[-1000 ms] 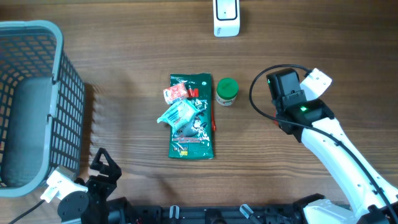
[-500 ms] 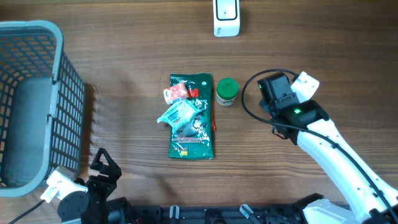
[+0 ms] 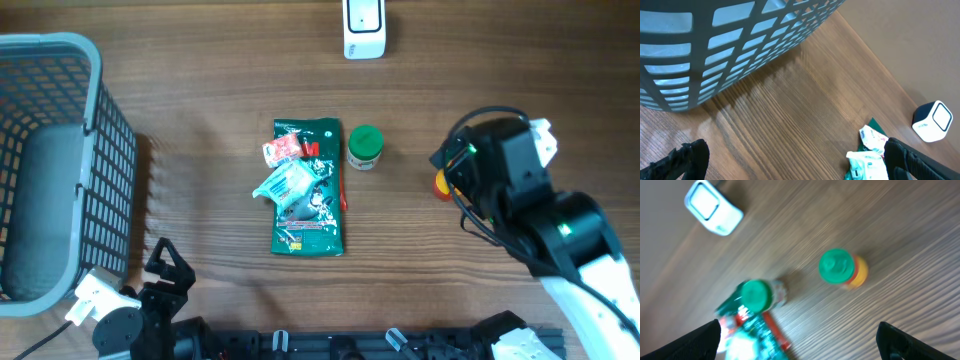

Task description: Scan the item barcode

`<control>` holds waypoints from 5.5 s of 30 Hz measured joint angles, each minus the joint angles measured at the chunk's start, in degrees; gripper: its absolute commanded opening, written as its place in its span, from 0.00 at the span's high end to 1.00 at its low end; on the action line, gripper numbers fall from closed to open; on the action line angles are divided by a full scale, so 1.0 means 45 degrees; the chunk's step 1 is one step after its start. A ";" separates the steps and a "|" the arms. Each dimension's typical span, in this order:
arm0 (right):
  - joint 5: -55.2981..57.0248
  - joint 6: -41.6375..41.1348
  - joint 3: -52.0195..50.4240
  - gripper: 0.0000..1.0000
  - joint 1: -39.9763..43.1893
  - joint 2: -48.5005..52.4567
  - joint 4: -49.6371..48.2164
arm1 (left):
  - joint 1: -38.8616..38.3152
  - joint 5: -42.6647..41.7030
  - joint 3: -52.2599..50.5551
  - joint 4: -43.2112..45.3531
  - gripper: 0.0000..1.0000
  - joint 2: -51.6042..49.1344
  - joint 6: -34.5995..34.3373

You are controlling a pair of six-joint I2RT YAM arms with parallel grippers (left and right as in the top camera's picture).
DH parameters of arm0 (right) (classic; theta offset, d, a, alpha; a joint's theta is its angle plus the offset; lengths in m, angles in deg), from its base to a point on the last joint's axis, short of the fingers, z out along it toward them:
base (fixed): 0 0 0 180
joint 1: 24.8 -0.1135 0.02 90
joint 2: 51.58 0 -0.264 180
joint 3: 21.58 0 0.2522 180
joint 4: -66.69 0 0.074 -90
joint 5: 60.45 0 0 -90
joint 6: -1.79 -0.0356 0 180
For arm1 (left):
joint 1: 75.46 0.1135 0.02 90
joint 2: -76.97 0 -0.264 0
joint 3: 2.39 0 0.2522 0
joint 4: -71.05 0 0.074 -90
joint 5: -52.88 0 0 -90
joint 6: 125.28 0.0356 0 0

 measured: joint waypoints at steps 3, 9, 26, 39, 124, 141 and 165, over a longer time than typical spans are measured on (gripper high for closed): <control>-0.0811 -0.0597 0.0015 0.00 0.0000 -0.0413 0.0039 | 0.0000 0.0000 0.0000 0.0000 0.00 0.0000 0.0000; -0.1239 -0.0918 0.0015 0.00 0.0000 -0.0418 0.0034 | 0.0000 0.0000 0.0000 0.0000 0.00 0.0000 0.0000; -0.5571 0.0675 0.2341 0.01 0.3215 0.3730 0.1962 | 0.0000 0.0000 0.0000 0.0000 0.00 0.0000 0.0000; -0.5518 0.2069 0.6897 0.01 0.4721 0.7490 0.5221 | 0.0000 0.0005 0.0000 0.0000 0.00 0.0000 0.0000; -0.5620 0.4522 0.5173 0.76 0.4167 1.0117 0.4590 | 0.0000 0.0005 0.0000 0.0000 0.00 0.0005 0.0000; -0.9743 0.8111 0.5323 0.76 0.4167 0.7655 0.6868 | 0.0000 0.0000 0.0000 0.0000 0.00 0.0005 -0.0005; -1.0885 0.6824 0.5323 0.76 0.1583 0.3730 0.6941 | 0.0000 0.0000 0.0000 0.0000 0.00 0.0005 -0.0005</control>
